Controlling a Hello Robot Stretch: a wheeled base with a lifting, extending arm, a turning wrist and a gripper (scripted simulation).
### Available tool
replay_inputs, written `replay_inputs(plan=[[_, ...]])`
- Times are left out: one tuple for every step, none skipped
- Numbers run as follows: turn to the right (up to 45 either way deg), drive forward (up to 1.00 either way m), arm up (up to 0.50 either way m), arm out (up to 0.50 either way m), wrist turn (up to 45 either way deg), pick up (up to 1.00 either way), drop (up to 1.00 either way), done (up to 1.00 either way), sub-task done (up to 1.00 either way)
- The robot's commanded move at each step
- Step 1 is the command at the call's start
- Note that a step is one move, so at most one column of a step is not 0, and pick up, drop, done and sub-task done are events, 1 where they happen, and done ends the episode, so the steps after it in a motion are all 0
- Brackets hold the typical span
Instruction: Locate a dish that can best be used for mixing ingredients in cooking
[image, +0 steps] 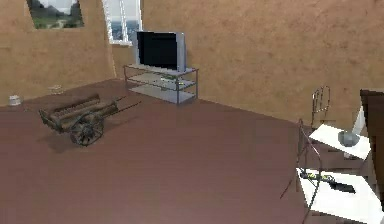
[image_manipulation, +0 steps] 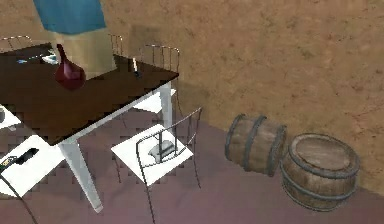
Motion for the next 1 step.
replay_inputs(plan=[[0.0, 1.00, 0.00, 0.00, 0.0, 0.00, 0.00, 0.00, 0.00]])
